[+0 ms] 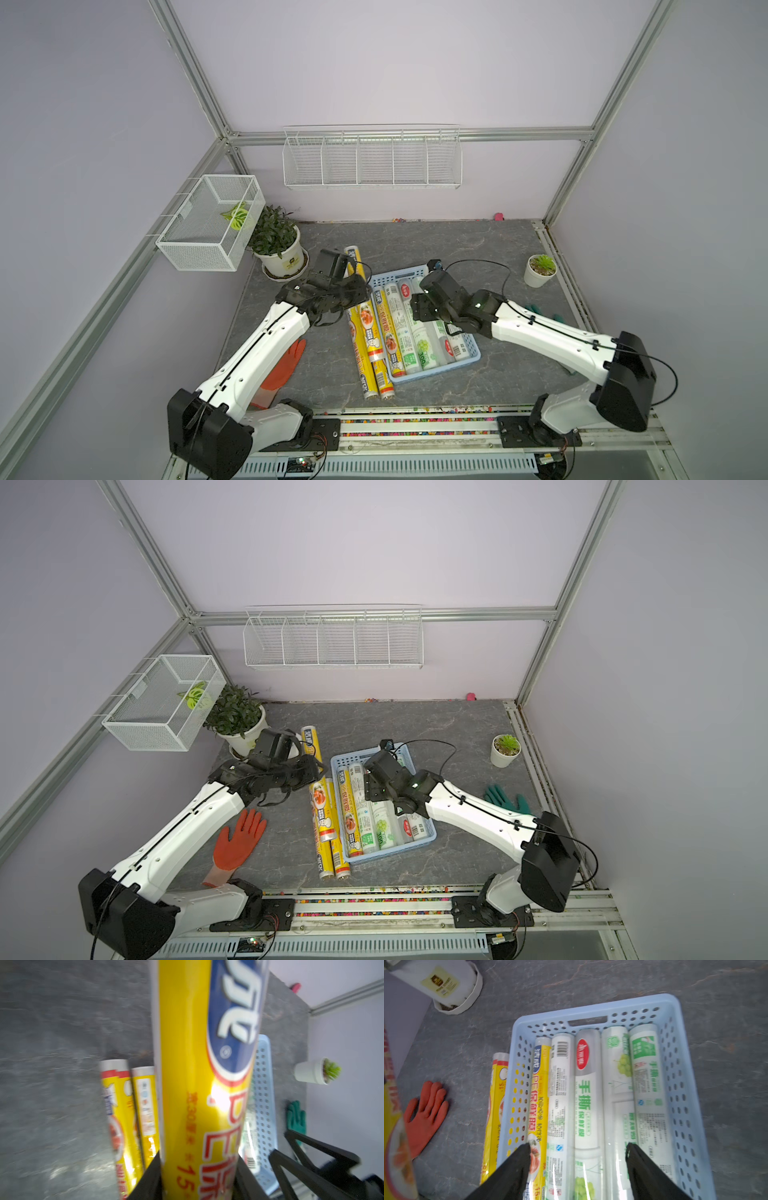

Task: Put the plastic wrap into the basket
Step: Pick up the plastic wrap from the center of the board, then place the plastic wrap in the basket.

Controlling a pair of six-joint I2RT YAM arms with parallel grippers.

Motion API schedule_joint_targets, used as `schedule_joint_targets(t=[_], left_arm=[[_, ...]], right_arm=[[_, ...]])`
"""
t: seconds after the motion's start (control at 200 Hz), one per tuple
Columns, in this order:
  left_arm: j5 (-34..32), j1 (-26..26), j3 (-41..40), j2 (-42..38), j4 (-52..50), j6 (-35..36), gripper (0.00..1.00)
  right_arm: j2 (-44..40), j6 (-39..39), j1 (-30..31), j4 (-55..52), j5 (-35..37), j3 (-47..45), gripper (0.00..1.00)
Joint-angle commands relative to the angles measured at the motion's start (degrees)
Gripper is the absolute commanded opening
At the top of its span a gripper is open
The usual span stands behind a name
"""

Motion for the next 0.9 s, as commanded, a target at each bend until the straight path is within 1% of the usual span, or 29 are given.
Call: schedule_joint_targets(t=[0.0,0.17,0.34,0.6,0.7,0.895], left_arm=[[4.87,-3.70,4.19,4.51,10.28,-3.72,0.15],[5.93,-9.01,12.74,14.67,11.36,-5.58,0.15],[5.99,-13.10,19.04,22.35,11.38,-6.82,0.15],[8.52,-15.53,23.33,30.57,13.42,-10.78,0.15],[9.49,-16.16,24.38,33.12,14.71,-12.58,0.15],[10.20,-17.16,25.95,37.56,15.46,-15.96,0.15]], right_arm=[[-4.72,2.89,-3.68,1.09,0.19,-4.45,0.78],[-12.33,3.77,-10.92,1.03,-3.11,-11.72,0.78],[-18.59,2.84,-19.73,0.96,-10.79,-17.85,0.79],[-22.57,0.04,-31.40,0.57,-21.92,-22.63,0.79],[-22.87,-1.06,-33.53,-0.04,-23.91,-23.12,0.80],[-22.15,-2.32,-34.72,-0.36,-25.41,-23.79,0.80]])
